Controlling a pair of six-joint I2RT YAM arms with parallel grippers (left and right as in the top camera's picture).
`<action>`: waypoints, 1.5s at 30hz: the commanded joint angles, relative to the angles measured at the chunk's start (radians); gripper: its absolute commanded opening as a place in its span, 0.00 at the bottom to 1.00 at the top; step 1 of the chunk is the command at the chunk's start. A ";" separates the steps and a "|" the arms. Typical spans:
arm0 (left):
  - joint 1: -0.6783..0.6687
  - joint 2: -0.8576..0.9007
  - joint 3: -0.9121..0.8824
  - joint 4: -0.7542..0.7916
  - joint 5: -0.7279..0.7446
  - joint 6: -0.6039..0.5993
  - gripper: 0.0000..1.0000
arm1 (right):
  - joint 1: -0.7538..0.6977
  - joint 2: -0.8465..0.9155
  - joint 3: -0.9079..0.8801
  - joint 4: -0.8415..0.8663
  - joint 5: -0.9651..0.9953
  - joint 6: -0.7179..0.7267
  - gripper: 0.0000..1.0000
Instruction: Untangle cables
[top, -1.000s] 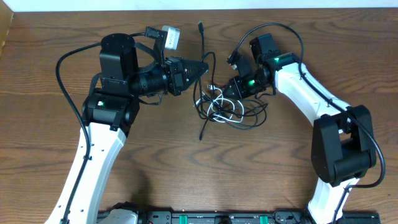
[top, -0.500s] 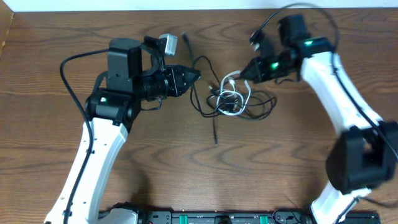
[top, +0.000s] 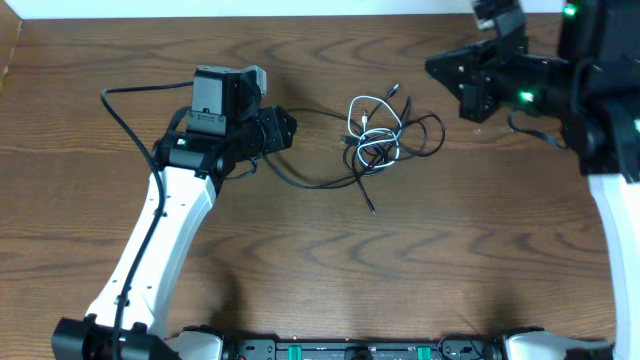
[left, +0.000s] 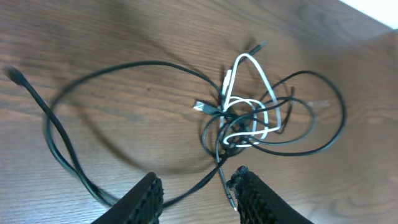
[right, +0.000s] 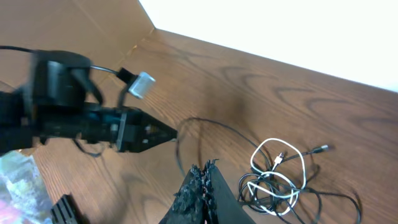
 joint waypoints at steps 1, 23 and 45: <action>-0.002 0.009 0.016 -0.003 -0.039 0.012 0.33 | -0.008 -0.007 0.010 -0.032 0.056 0.058 0.01; -0.186 0.202 0.015 0.095 0.113 0.149 0.50 | 0.037 0.288 0.005 -0.180 0.225 0.259 0.44; -0.257 0.448 0.015 0.436 -0.057 0.248 0.54 | -0.038 0.283 0.005 -0.252 0.221 0.173 0.50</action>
